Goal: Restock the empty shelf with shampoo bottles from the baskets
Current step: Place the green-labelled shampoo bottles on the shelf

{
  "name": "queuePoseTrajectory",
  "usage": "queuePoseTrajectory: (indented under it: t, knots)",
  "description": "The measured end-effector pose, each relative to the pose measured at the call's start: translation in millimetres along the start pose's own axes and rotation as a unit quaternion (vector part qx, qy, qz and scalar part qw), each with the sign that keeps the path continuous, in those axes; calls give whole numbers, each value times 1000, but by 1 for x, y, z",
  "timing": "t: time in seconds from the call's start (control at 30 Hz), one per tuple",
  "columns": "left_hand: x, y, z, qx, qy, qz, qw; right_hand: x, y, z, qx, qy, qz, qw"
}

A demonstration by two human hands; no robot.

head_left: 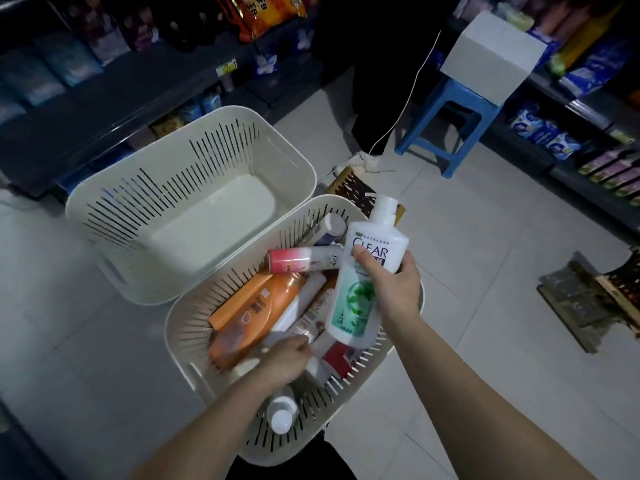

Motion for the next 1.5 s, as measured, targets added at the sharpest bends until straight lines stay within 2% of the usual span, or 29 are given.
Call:
queuePoseTrajectory:
  t: [0.1, 0.2, 0.37, 0.47, 0.57, 0.7, 0.9, 1.03, 1.13, 1.23, 1.4, 1.5]
  knots:
    - [-8, 11, -14, -29, 125, 12, 992, 2, 2, -8, 13, -18, -4, 1000]
    - [-18, 20, -16, -57, 261, 26, 963, 3, 4, -13, 15, -21, -8, 1000]
    - [-38, 30, -20, -49, 482, -37, 874, 9, 7, -13, 24, -19, -3, 1000]
    - [-42, 37, -23, -54, 535, -53, 841, 14, 13, -17, 22, -33, -1, 999]
    - [-45, 39, -26, -41, 552, -63, 830, 21, 16, -18, 11, -16, 4, 1000]
    - [-55, 33, -29, 16, 511, -65, 857, 28, 19, -18, 6, 7, -2, 1000]
    - [-60, 26, -9, 0, 392, -79, 916, 28, 19, -20, -2, 9, 14, 1000]
    - [-46, 25, -10, -14, 343, -93, 935, 29, 19, -18, 1, 5, 17, 1000]
    - [-28, 25, -11, -3, 263, -41, 964, 30, 22, -11, 6, 2, 16, 1000]
    - [7, 16, -14, 41, 135, 15, 990, 28, 23, -4, 20, -5, 24, 999]
    - [50, -8, -9, 92, -78, 63, 991, 23, 17, 2, 42, -28, 38, 998]
    - [63, -25, -1, 94, -132, 63, 985, 21, 15, 3, 36, -29, 33, 998]
Point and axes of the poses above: each hand's wrist, its own y-axis towards the middle knuckle, its own x-axis out of the back of the hand, z = x × y, the point moved 1 cm from there along y, towards the middle knuckle, and after that the axes turned 4 degrees about y, right-handed, at the moved point
